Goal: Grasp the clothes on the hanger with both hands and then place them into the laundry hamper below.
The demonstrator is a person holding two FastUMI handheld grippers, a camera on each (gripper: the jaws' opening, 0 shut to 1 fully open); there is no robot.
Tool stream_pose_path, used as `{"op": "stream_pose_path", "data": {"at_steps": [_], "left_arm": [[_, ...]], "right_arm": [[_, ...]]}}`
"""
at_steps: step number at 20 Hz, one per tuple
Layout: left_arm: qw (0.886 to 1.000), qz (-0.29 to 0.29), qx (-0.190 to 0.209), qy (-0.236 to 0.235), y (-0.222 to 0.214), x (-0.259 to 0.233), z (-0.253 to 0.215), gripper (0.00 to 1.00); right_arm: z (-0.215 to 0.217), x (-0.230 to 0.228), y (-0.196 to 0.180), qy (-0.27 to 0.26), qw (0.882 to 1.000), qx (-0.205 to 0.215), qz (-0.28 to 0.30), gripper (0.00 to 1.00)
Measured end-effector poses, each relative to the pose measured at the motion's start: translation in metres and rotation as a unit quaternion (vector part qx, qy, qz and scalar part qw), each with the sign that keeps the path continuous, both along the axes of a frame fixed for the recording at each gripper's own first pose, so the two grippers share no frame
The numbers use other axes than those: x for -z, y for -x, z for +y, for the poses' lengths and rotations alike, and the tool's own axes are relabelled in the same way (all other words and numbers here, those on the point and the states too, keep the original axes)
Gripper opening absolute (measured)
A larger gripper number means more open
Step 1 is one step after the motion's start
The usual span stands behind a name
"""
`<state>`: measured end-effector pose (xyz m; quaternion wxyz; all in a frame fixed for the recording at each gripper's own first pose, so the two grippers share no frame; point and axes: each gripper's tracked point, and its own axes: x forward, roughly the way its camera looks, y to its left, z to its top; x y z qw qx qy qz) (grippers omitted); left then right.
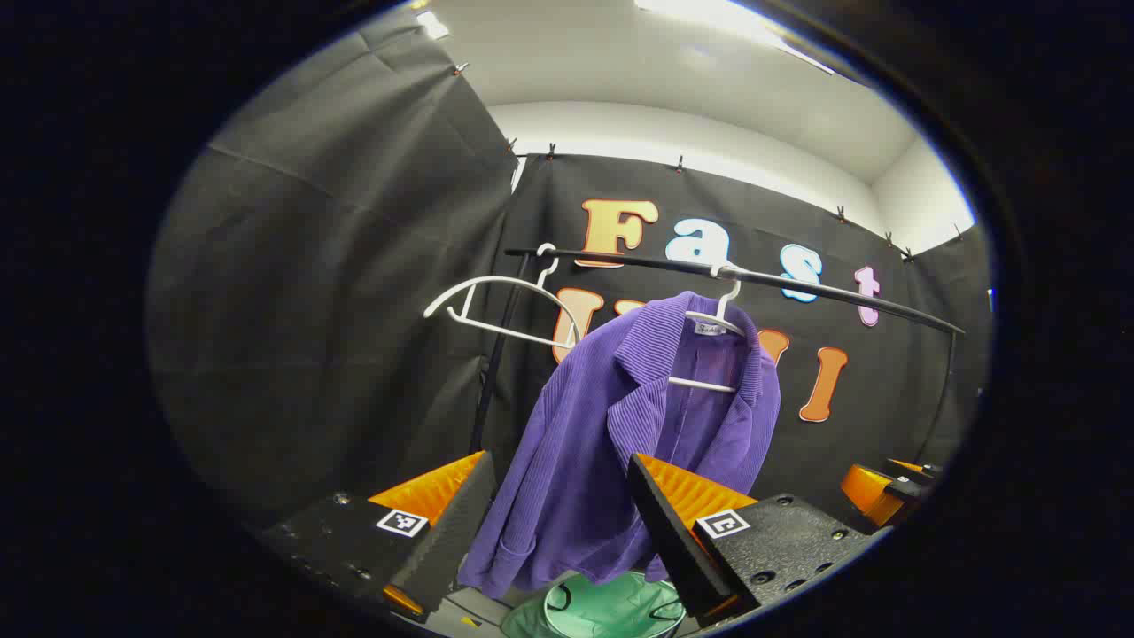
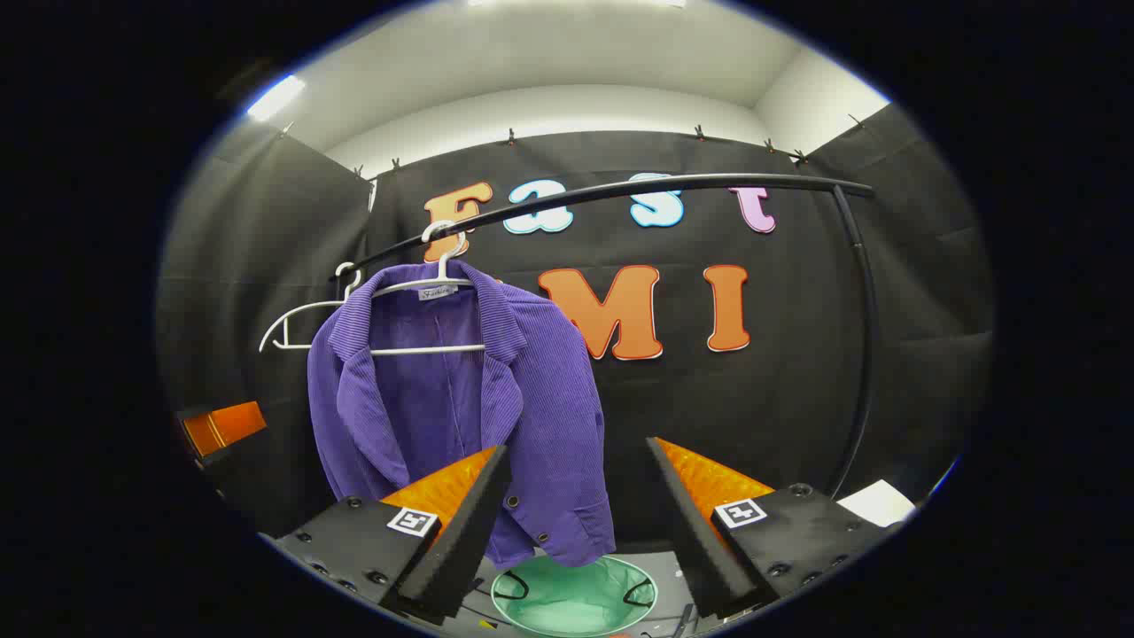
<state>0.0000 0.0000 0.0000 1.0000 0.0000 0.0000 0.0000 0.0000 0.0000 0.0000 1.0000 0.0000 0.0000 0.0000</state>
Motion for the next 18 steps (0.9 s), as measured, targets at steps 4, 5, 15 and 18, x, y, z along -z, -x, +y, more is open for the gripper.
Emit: {"op": "stream_pose_path", "data": {"at_steps": [4, 5, 15, 18], "left_arm": [[0.999, -0.002, -0.033, -0.025, 0.001, 0.0, -0.021, 0.95], [0.999, -0.006, -0.037, -0.032, 0.002, -0.001, -0.028, 0.95], [0.995, 0.006, -0.086, -0.039, 0.021, 0.02, -0.069, 0.92], [0.994, 0.009, -0.098, -0.045, 0.022, 0.026, -0.073, 0.95]], "right_arm": [[-0.016, -0.004, -0.02, -0.006, 0.999, -0.033, 0.009, 0.98], [-0.022, -0.006, -0.024, -0.007, 0.999, -0.04, 0.007, 0.98], [-0.061, 0.007, -0.053, -0.028, 0.995, -0.096, 0.024, 0.98], [-0.064, 0.017, -0.052, -0.022, 0.993, -0.108, 0.034, 1.0]]}}
